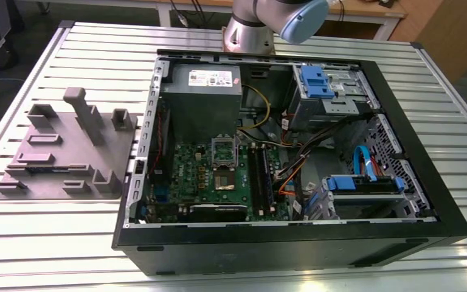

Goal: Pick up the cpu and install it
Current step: 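Pick up the cpu and move it towards the insertion slot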

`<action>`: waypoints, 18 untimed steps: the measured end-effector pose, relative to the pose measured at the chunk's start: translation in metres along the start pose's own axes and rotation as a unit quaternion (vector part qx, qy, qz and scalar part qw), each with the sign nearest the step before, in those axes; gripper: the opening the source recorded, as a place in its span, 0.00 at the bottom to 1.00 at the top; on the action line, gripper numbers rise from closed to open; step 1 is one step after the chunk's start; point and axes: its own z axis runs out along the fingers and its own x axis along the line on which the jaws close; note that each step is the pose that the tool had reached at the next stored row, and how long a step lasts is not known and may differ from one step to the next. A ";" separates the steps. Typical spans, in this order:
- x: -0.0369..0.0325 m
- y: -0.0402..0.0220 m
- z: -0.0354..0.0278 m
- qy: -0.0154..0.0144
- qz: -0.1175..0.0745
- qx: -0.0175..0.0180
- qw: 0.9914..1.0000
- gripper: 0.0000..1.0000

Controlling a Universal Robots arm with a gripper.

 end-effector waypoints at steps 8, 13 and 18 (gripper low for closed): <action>-0.0020 0.0001 -0.0001 0.000 0.000 0.000 1.000 0.47; -0.0032 0.0002 -0.0001 0.000 0.000 0.000 1.000 0.47; -0.0043 0.0002 -0.0001 0.000 0.000 0.000 1.000 0.47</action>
